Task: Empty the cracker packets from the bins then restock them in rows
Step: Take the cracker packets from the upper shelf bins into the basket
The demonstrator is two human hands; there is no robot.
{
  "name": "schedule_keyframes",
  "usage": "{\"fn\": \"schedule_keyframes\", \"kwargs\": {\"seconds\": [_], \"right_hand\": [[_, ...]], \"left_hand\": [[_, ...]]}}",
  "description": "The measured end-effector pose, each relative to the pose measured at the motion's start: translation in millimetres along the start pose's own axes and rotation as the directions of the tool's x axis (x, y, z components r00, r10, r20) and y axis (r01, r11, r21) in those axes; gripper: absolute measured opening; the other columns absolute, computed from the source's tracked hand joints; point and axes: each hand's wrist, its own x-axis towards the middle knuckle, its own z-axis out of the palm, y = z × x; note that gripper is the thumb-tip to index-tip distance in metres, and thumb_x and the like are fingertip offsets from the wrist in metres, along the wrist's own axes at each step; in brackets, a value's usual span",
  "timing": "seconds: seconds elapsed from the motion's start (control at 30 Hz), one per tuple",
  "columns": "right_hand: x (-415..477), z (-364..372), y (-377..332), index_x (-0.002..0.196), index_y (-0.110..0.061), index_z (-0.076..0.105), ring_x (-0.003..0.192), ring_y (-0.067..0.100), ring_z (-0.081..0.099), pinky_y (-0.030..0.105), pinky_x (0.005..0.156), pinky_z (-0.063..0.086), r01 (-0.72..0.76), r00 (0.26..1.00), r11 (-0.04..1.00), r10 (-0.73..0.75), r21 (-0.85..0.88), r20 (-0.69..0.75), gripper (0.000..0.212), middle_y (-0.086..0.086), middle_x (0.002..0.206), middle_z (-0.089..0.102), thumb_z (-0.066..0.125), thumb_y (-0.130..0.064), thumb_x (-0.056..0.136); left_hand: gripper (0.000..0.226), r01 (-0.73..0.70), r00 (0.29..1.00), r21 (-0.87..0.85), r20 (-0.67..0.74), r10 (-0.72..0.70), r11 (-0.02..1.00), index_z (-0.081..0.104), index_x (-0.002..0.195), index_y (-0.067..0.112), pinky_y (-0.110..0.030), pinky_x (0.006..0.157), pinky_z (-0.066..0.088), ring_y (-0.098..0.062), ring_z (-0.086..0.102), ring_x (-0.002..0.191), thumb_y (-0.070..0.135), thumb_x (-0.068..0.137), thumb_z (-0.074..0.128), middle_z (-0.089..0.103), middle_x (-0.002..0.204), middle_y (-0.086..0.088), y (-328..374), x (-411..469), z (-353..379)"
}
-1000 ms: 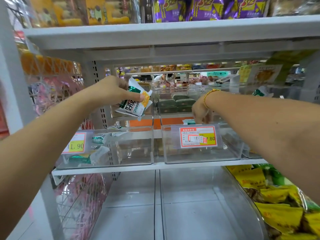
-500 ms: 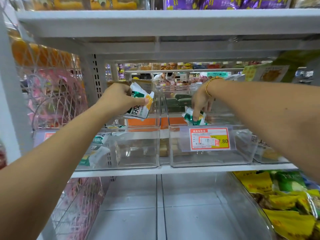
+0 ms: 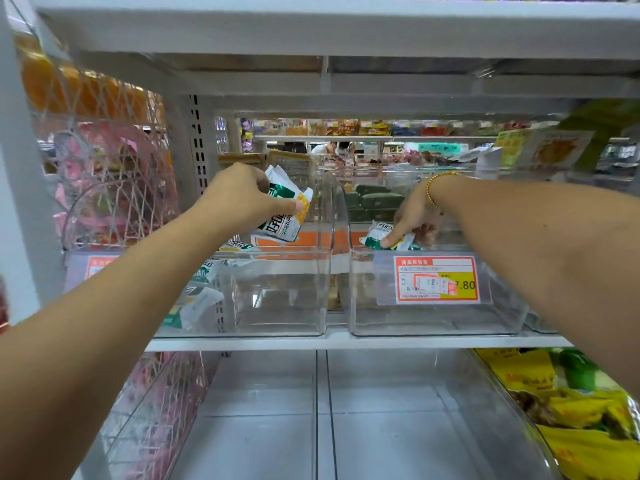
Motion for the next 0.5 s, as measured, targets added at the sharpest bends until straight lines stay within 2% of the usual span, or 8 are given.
{"fn": "schedule_keyframes", "kwargs": {"seconds": [0.07,0.1,0.17,0.2,0.23,0.37,0.5], "right_hand": [[-11.4,-3.7,-6.3,0.110,-0.011,0.050,0.071,0.017,0.047,0.036,0.079,0.042,-0.011,0.991,0.999,0.016,-0.044,0.133,0.059,0.001,0.084,0.050,0.069,-0.056,0.076],[-10.4,-4.9,-6.7,0.109,-0.010,0.051,0.075,0.016,0.047,0.035,0.081,0.043,-0.017,0.988,0.997,0.028,-0.078,0.149,0.061,0.001,0.091,0.052,0.068,-0.057,0.075],[-6.7,-5.6,-6.1,0.131,-0.007,0.047,0.103,0.022,0.052,0.036,0.095,0.046,-0.006,0.988,0.995,0.022,-0.100,0.156,0.078,0.006,0.128,0.052,0.069,-0.056,0.075],[-3.1,-5.8,-7.2,0.142,-0.006,0.038,0.120,0.026,0.048,0.039,0.104,0.042,-0.005,0.988,0.994,0.021,-0.110,0.150,0.088,0.008,0.144,0.042,0.070,-0.053,0.076],[-1.5,-5.5,-9.6,0.147,-0.005,0.032,0.132,0.029,0.040,0.042,0.109,0.038,0.012,0.991,0.993,0.004,-0.117,0.132,0.093,0.009,0.152,0.034,0.071,-0.051,0.076],[-6.7,-6.8,-21.0,0.151,-0.009,0.025,0.140,0.031,0.031,0.046,0.113,0.031,0.142,0.990,0.963,-0.140,-0.230,0.027,0.096,0.010,0.155,0.029,0.072,-0.047,0.076],[-25.1,-6.2,-25.8,0.147,-0.010,0.032,0.133,0.028,0.040,0.040,0.107,0.036,0.167,0.974,0.933,-0.207,-0.318,-0.097,0.086,0.010,0.148,0.039,0.073,-0.041,0.078]], "left_hand": [[0.057,0.002,1.000,0.003,-0.007,-0.002,1.000,0.063,0.099,0.002,-0.026,0.048,0.032,-0.011,0.046,0.055,0.053,0.075,0.071,0.053,0.063,-0.001,-0.6,0.0,0.3],[0.057,0.001,1.000,0.004,-0.007,-0.001,1.000,0.063,0.099,0.002,-0.025,0.048,0.032,-0.011,0.047,0.055,0.053,0.076,0.071,0.053,0.063,0.000,-0.3,-0.1,0.3],[0.054,-0.004,1.000,0.007,0.000,0.004,1.000,0.063,0.098,0.003,-0.024,0.049,0.033,-0.010,0.047,0.056,0.053,0.076,0.071,0.053,0.065,0.000,-0.1,0.3,-0.1],[0.052,-0.005,1.000,0.010,0.004,0.005,1.000,0.062,0.097,0.005,-0.024,0.049,0.033,-0.010,0.047,0.056,0.052,0.077,0.071,0.054,0.066,0.000,-0.3,0.5,-0.7],[0.049,-0.006,1.000,0.012,0.006,0.006,1.000,0.061,0.094,0.007,-0.024,0.048,0.033,-0.010,0.048,0.056,0.052,0.077,0.071,0.054,0.067,0.000,-0.6,0.6,-1.1],[0.042,-0.033,0.999,0.005,-0.023,0.033,0.999,0.054,0.082,0.015,-0.028,0.051,0.032,-0.017,0.045,0.059,0.052,0.075,0.073,0.052,0.071,-0.005,1.5,0.0,-0.5],[0.041,-0.067,0.992,-0.007,-0.105,0.065,0.998,0.051,0.093,0.015,-0.029,0.056,0.038,-0.018,0.049,0.066,0.045,0.077,0.074,0.052,0.077,-0.003,11.0,-11.1,-5.8]]}}
